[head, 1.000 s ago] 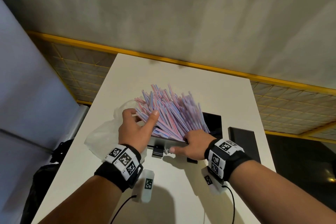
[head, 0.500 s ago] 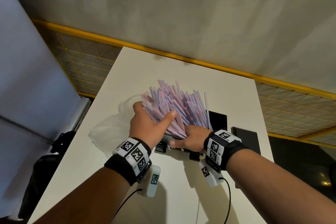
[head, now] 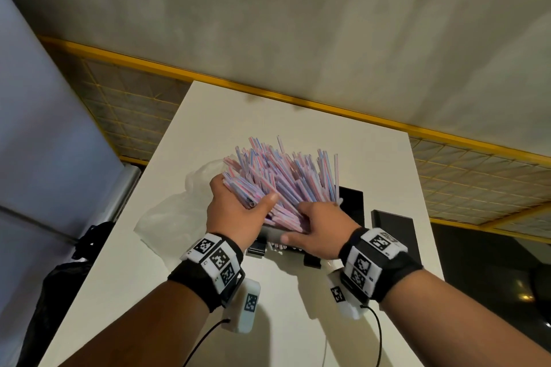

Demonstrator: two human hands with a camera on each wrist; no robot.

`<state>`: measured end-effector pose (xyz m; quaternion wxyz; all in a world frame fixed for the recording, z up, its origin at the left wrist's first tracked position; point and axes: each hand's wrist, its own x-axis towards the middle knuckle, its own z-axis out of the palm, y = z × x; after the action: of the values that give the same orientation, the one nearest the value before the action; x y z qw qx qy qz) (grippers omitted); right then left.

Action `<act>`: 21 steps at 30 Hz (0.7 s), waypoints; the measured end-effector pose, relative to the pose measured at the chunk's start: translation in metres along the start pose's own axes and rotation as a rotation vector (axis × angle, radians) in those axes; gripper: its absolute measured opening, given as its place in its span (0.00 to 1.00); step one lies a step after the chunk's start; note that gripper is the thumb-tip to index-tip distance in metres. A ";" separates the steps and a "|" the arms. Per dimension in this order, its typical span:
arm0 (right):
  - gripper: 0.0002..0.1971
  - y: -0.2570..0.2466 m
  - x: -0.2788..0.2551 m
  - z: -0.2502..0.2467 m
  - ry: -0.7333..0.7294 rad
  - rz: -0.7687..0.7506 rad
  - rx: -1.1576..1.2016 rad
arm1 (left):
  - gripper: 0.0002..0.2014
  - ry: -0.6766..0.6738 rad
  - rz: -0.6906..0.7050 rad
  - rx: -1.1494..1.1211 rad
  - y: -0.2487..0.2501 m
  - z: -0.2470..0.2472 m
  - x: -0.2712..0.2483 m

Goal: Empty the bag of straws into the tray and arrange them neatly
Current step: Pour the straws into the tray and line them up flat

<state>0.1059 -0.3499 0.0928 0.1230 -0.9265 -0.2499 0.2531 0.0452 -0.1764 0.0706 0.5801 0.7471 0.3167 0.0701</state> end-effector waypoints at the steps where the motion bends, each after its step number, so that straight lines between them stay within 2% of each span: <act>1: 0.26 0.002 -0.007 -0.004 0.046 -0.024 -0.004 | 0.43 -0.011 -0.016 -0.015 -0.001 0.001 0.000; 4: 0.22 0.022 -0.026 -0.015 0.117 0.019 -0.013 | 0.40 -0.055 -0.020 -0.019 -0.005 0.003 -0.002; 7: 0.32 0.039 -0.034 -0.019 0.071 0.144 -0.107 | 0.36 -0.071 0.001 -0.019 -0.005 0.004 -0.005; 9: 0.33 0.042 -0.031 -0.019 0.079 0.197 -0.118 | 0.39 -0.077 -0.005 -0.042 -0.005 0.005 -0.005; 14: 0.17 0.039 -0.014 -0.021 0.168 0.320 -0.107 | 0.39 -0.080 -0.025 -0.122 -0.011 0.003 -0.001; 16: 0.14 0.038 -0.005 -0.019 0.157 0.366 -0.078 | 0.38 -0.097 -0.030 -0.159 -0.010 0.001 -0.002; 19: 0.27 0.034 0.008 -0.009 0.069 0.388 0.030 | 0.37 -0.126 -0.036 -0.157 -0.010 -0.001 -0.002; 21: 0.29 0.030 0.013 -0.003 0.078 0.334 0.063 | 0.40 -0.136 -0.030 -0.153 -0.010 -0.003 -0.002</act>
<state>0.1294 -0.3688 0.0793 0.1180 -0.9599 -0.0794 0.2417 0.0387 -0.1736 0.0630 0.6566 0.6989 0.2815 0.0345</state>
